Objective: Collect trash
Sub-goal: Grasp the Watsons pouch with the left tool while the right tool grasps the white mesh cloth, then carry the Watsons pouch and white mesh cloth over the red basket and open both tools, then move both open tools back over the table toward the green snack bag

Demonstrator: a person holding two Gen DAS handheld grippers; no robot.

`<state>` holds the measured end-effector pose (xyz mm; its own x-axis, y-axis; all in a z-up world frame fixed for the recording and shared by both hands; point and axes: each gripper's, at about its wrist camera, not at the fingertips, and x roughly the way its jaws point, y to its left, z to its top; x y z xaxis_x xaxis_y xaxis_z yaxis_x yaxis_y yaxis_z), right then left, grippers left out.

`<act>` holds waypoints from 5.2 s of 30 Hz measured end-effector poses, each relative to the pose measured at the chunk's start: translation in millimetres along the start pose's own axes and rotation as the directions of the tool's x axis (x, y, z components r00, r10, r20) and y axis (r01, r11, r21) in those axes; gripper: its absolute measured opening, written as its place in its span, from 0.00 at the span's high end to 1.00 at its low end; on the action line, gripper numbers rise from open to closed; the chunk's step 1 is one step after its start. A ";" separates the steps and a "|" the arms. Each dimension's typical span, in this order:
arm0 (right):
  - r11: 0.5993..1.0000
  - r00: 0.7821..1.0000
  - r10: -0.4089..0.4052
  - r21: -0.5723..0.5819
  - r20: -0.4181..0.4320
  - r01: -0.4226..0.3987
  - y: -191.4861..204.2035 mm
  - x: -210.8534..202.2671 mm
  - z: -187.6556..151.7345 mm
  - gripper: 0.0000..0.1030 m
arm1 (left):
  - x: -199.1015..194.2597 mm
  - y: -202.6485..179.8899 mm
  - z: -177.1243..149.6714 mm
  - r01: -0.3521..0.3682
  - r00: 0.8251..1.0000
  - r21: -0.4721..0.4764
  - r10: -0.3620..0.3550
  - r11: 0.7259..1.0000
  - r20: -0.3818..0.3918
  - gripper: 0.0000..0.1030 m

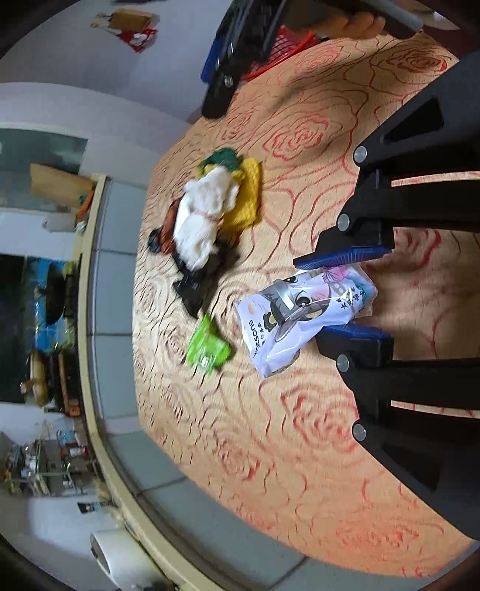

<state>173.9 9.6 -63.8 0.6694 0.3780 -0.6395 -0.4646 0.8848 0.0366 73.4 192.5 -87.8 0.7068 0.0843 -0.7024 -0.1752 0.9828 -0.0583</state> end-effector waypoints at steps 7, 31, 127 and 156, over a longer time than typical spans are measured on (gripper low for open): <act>0.998 0.998 0.052 -0.035 -0.045 -0.053 25.4 38.9 10.7 0.21 | -12.6 22.2 3.1 -0.047 0.998 -0.031 0.048 0.998 0.027 0.75; 0.993 0.993 0.117 -0.033 -0.007 -0.117 31.6 14.5 11.3 0.85 | -23.8 30.7 3.1 -0.083 0.995 -0.051 0.086 0.995 0.053 0.75; 0.796 0.920 -0.372 0.469 -0.118 0.382 -271.5 -104.4 -121.5 0.77 | 56.1 -381.2 68.8 0.503 0.850 0.407 -0.521 0.762 -0.075 0.31; 0.893 0.948 -0.317 0.346 0.034 0.286 -170.0 -107.7 -81.2 0.34 | -7.9 -176.6 60.8 0.205 0.958 0.227 -0.243 0.952 0.151 0.24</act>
<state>133.8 -203.7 -63.6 0.8011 0.0874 -0.5921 -0.0229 0.9930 0.1156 140.4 28.3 -28.8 0.8230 -0.1330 -0.5522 0.1340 0.9902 -0.0388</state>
